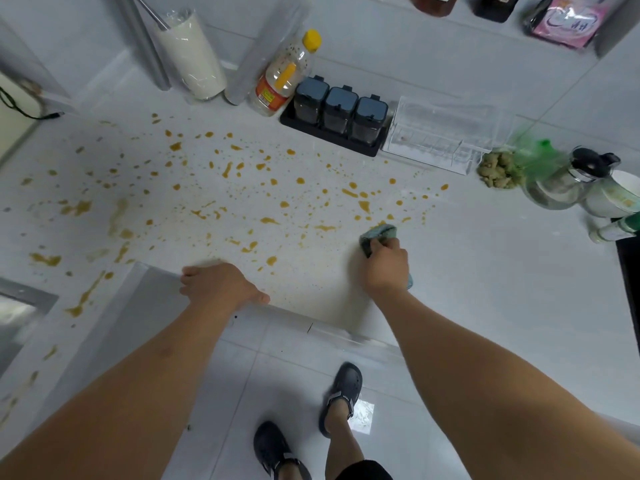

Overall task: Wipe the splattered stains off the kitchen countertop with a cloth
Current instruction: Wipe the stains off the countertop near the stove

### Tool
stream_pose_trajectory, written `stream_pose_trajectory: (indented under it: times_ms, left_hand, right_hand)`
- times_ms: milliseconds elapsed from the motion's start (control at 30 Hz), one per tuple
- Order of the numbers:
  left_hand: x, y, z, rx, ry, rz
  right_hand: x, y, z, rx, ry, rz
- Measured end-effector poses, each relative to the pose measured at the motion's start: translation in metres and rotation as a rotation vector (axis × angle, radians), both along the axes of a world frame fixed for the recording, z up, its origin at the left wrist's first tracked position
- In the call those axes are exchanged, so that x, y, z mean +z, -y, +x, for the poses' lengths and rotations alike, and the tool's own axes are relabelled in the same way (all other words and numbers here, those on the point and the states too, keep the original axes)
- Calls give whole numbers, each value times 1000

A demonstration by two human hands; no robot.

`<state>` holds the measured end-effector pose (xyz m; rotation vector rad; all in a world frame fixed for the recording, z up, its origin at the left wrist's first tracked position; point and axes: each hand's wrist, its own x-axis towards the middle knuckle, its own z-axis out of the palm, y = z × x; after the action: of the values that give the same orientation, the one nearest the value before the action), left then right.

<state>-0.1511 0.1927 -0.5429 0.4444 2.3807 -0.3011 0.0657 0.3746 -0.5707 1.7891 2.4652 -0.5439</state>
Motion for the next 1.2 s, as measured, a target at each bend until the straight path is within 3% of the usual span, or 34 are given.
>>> stream_pose_trajectory:
  times_ms: [267,400,533,667,767,1000,1200]
  left_hand:
    - [-1,0,0,-1,-3,4]
    - [-1,-3,-2,17,14,-1]
    - [2,-3,0,12,22,-1]
    - [4,0,2,-4,11,29]
    - [3,5,4,-26,-8,58]
    - [4,5,2,-21,-5,60]
    - [2,4,1,-24,-13,49]
  right_hand:
    - [6,46,-22,245,-77,-264]
    - [11,46,-6,276,-81,117]
    - [2,47,-21,402,28,-137]
    - [-2,31,-33,414,229,-73]
    - [1,31,-47,320,222,-90]
    - [-5,60,-48,640,177,37]
    - [-11,-5,50,347,292,74]
